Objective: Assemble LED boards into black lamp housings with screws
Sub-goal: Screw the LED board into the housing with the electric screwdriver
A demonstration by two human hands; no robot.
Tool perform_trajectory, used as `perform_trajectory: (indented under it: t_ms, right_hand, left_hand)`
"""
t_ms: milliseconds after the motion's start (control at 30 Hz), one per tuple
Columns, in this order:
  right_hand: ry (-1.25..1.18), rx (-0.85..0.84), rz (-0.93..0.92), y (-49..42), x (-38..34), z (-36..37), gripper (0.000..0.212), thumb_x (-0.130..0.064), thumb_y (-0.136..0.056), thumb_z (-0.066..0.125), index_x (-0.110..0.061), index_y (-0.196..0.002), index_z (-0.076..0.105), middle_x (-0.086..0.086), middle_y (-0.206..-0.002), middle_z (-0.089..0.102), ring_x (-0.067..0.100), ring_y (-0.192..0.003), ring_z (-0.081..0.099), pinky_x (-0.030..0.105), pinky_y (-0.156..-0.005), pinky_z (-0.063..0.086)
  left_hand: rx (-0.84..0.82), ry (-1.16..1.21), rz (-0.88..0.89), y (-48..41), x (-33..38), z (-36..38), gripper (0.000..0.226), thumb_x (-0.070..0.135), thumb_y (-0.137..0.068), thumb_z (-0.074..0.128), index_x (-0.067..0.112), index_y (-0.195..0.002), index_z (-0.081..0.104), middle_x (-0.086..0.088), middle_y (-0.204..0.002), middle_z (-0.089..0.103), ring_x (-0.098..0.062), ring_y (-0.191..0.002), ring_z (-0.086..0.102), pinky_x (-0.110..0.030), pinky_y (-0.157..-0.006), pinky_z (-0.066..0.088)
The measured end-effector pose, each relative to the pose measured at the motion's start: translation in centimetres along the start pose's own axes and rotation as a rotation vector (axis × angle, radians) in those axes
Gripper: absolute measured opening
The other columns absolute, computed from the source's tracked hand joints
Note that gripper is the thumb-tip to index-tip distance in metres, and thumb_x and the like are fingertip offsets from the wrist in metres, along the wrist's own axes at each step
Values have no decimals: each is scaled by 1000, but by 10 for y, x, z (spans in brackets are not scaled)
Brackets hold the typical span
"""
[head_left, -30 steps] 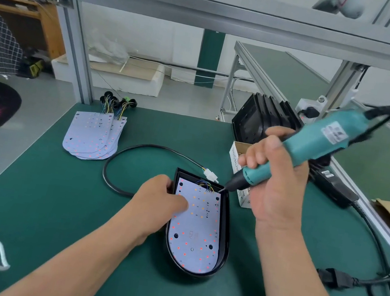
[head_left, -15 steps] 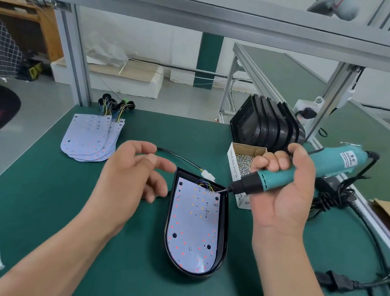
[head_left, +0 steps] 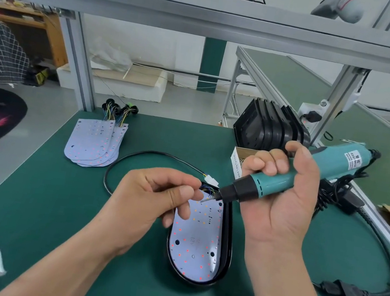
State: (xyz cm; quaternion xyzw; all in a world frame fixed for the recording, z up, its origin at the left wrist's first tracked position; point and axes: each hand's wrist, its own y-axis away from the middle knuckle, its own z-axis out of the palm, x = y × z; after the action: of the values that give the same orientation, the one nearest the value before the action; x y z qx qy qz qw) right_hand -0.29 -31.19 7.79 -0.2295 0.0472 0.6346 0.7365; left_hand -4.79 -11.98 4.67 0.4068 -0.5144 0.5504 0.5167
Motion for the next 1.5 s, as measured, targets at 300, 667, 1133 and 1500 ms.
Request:
perform_trajectory:
  t_ms: [300, 667, 1133, 1500]
  right_hand:
    - [-10, 30, -15, -3, -1, -1, 12, -21, -102, 58, -15, -92, 63, -5, -69, 42, 11, -61, 44, 27, -67, 51]
    - [-28, 44, -34, -2, 1, 2, 19, -20, -104, 56, -15, -89, 66, -4, -69, 43, 12, -60, 45, 27, -67, 51]
    - [-18, 30, -50, -2, 2, 2, 20, -20, -104, 58, -15, -88, 68, -4, -70, 42, 13, -62, 45, 29, -70, 51]
    - [15, 40, -41, -3, 3, -1, 16, -19, -103, 59, -17, -88, 64, -5, -69, 43, 12, -61, 45, 28, -70, 51]
  left_hand:
    - [-44, -86, 15, 2, 2, 3, 12, 11, -94, 69, 21, -94, 76, -12, -100, 81, -26, -71, 76, -24, -50, 50]
    - [-31, -95, -6, 3, 0, 4, 4, 21, -89, 73, 21, -90, 77, -13, -74, 72, -22, -47, 54, -25, -44, 45]
    - [-27, 230, -177, 4, 4, 8, 8, 7, -81, 78, 12, -87, 80, -16, -90, 73, -28, -80, 78, -29, -56, 60]
    - [1, 225, -186, 5, 2, 12, 8, 6, -79, 80, 13, -84, 80, -17, -89, 73, -30, -79, 79, -29, -58, 61]
